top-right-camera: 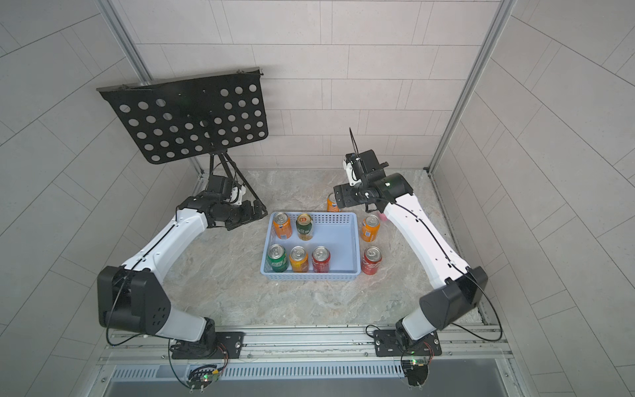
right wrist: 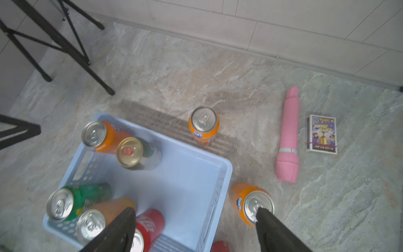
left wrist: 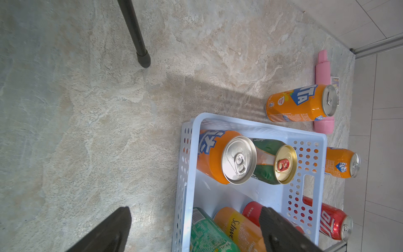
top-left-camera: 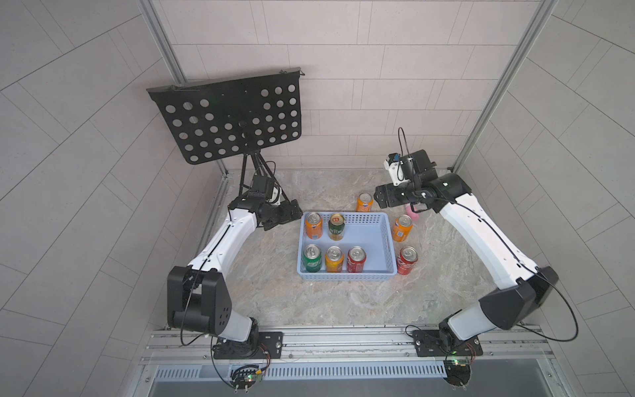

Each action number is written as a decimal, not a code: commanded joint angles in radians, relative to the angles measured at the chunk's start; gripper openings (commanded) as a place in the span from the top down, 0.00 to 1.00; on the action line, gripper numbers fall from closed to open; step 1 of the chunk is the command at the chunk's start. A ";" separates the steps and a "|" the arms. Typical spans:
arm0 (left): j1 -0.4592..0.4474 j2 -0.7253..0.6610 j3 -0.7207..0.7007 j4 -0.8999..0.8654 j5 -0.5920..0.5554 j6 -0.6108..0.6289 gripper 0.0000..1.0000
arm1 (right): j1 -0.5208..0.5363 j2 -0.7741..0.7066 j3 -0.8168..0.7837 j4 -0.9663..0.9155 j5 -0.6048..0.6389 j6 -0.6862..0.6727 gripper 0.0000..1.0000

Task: Take out the drinks from the basket
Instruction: Pick up the drink from the basket.

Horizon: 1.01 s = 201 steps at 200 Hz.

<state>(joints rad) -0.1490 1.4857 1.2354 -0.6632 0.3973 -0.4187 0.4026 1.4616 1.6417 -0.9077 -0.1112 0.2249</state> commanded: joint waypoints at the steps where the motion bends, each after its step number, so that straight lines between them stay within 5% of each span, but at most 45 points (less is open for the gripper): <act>1: 0.000 -0.020 -0.008 -0.002 -0.013 0.010 0.00 | 0.006 -0.095 -0.117 0.081 -0.060 0.016 0.10; 61: 0.000 -0.009 -0.008 -0.002 -0.011 0.009 0.00 | 0.117 -0.154 -0.220 0.009 -0.097 -0.012 0.10; 162: 0.001 -0.043 -0.003 -0.022 -0.090 0.024 0.00 | 0.215 0.116 -0.058 0.013 -0.085 0.069 0.15; 201: 0.001 -0.055 -0.004 -0.021 -0.091 0.025 0.00 | 0.259 0.108 -0.140 -0.048 -0.023 0.056 0.15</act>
<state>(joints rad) -0.1490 1.4578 1.2354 -0.6643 0.3271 -0.4107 0.6350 1.6043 1.5501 -0.8906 -0.1844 0.2741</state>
